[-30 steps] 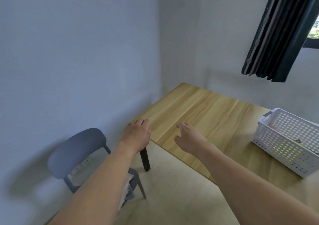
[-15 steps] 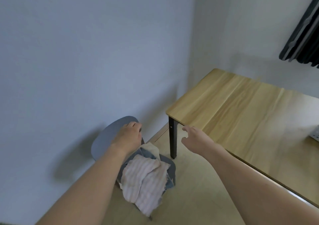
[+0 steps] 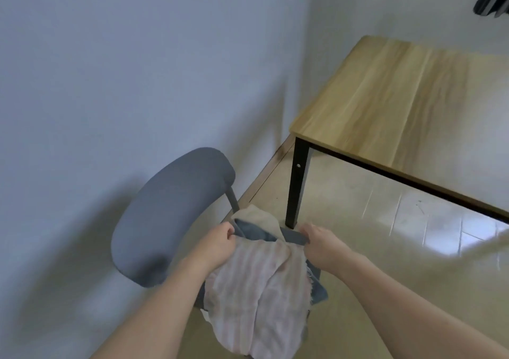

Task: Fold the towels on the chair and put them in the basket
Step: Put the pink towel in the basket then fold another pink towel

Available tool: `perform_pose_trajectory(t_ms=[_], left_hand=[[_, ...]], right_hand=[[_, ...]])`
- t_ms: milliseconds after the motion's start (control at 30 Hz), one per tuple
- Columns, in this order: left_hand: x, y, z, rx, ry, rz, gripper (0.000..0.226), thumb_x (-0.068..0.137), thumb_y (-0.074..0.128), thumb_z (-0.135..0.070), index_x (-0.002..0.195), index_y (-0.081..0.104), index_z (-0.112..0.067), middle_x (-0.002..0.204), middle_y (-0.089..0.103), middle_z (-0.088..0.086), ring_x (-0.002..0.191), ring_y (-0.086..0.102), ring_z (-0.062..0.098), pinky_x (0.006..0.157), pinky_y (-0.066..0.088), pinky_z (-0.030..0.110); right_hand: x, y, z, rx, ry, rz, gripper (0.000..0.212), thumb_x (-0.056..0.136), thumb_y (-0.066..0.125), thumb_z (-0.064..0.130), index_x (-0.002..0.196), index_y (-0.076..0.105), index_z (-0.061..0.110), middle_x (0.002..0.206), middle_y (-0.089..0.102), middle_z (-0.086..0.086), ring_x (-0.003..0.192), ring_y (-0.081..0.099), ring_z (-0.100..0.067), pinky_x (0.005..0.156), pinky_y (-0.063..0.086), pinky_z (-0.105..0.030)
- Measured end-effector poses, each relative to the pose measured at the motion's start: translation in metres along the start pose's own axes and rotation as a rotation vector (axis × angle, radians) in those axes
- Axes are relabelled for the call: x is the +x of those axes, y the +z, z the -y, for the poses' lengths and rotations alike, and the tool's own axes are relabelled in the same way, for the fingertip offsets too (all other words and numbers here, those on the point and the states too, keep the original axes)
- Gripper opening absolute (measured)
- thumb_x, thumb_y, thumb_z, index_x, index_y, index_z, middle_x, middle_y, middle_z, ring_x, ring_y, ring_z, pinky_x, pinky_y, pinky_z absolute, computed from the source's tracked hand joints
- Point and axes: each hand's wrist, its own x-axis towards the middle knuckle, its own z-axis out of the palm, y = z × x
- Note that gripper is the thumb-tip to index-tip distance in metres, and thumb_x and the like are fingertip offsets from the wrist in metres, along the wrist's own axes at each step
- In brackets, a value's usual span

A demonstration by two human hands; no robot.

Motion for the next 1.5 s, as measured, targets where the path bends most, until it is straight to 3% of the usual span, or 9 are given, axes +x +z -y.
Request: perform_pose_trajectory(t_ms=[167, 267, 367, 533, 800, 967, 1233, 1400, 1500], left_hand=[[0.091, 0.099, 0.060, 0.024, -0.032, -0.014, 0.020, 0.092, 0.040, -0.027, 0.099, 0.055, -0.015, 0.107, 0.063, 0.009, 0.090, 0.056, 0.022, 0.073, 0.043, 0.029], [0.133, 0.136, 0.081, 0.047, -0.021, -0.020, 0.039, 0.094, 0.044, -0.034, 0.126, 0.056, -0.016, 0.128, 0.059, 0.007, 0.115, 0.055, 0.025, 0.095, 0.044, 0.030], [0.159, 0.152, 0.089, 0.119, -0.017, -0.002, 0.033, 0.087, 0.045, -0.038, 0.108, 0.065, -0.021, 0.111, 0.065, 0.005, 0.099, 0.060, 0.025, 0.093, 0.050, 0.035], [0.183, 0.165, 0.100, 0.194, -0.039, -0.154, 0.060, 0.070, 0.043, -0.045, 0.122, 0.057, -0.018, 0.120, 0.062, 0.005, 0.104, 0.060, 0.027, 0.092, 0.050, 0.038], [0.141, 0.132, 0.089, -0.250, 0.104, -0.433, 0.034, 0.081, 0.051, -0.030, 0.106, 0.066, -0.012, 0.103, 0.067, 0.009, 0.080, 0.059, 0.027, 0.066, 0.047, 0.030], [0.060, 0.089, 0.077, -0.964, 0.210, -0.166, 0.012, 0.079, 0.066, -0.016, 0.086, 0.069, -0.006, 0.076, 0.064, 0.011, 0.064, 0.059, 0.026, 0.063, 0.047, 0.033], [-0.100, 0.086, 0.071, -1.251, 0.679, 0.171, 0.020, 0.086, 0.063, -0.023, 0.082, 0.058, -0.005, 0.075, 0.050, 0.009, 0.072, 0.051, 0.023, 0.064, 0.052, 0.028], [-0.174, 0.117, 0.055, -1.172, 0.890, -0.175, 0.014, 0.086, 0.057, -0.014, 0.085, 0.065, -0.002, 0.111, 0.067, 0.002, 0.094, 0.059, 0.014, 0.085, 0.047, 0.026], [-0.198, 0.146, 0.054, -1.148, 0.961, -0.357, 0.022, 0.087, 0.052, -0.010, 0.076, 0.063, 0.006, 0.095, 0.070, 0.009, 0.094, 0.063, 0.015, 0.084, 0.048, 0.020]], right_hand=[[0.108, 0.096, -0.071, -0.009, 0.068, -0.018, 0.054, 0.095, 0.046, 0.023, 0.146, 0.034, 0.016, 0.146, 0.042, -0.008, 0.130, 0.043, -0.026, 0.103, 0.038, -0.029], [0.144, 0.133, -0.101, -0.059, 0.101, -0.086, 0.050, 0.098, 0.036, 0.031, 0.146, 0.033, 0.015, 0.149, 0.033, -0.009, 0.132, 0.036, -0.029, 0.108, 0.035, -0.034], [0.159, 0.148, -0.115, -0.161, 0.071, -0.195, 0.047, 0.099, 0.031, 0.035, 0.143, 0.032, 0.018, 0.141, 0.030, -0.012, 0.130, 0.029, -0.032, 0.106, 0.031, -0.040], [0.159, 0.154, -0.119, -0.015, -0.033, -0.183, 0.013, 0.084, 0.058, 0.020, 0.092, 0.053, 0.011, 0.090, 0.054, -0.006, 0.079, 0.048, -0.018, 0.063, 0.037, -0.027], [0.104, 0.156, -0.115, 0.406, -0.065, -0.557, 0.014, 0.091, 0.054, 0.017, 0.079, 0.048, 0.014, 0.077, 0.052, -0.004, 0.069, 0.047, -0.018, 0.058, 0.038, -0.028], [0.041, 0.142, -0.092, 0.621, -0.116, -0.743, 0.010, 0.091, 0.057, 0.019, 0.082, 0.054, 0.015, 0.089, 0.060, -0.009, 0.084, 0.060, -0.028, 0.078, 0.053, -0.041], [-0.085, 0.174, -0.070, 0.878, -0.366, -0.853, 0.009, 0.095, 0.052, 0.009, 0.090, 0.059, 0.011, 0.086, 0.065, -0.009, 0.076, 0.062, -0.024, 0.074, 0.057, -0.043], [-0.136, 0.196, -0.073, 0.929, -0.495, -0.881, 0.019, 0.097, 0.042, 0.001, 0.092, 0.050, 0.018, 0.084, 0.063, -0.016, 0.070, 0.061, -0.025, 0.069, 0.055, -0.041], [-0.151, 0.217, -0.079, 0.845, -0.538, -0.894, 0.035, 0.091, 0.038, -0.008, 0.074, 0.058, 0.015, 0.081, 0.062, -0.026, 0.068, 0.057, -0.030, 0.068, 0.053, -0.052]])
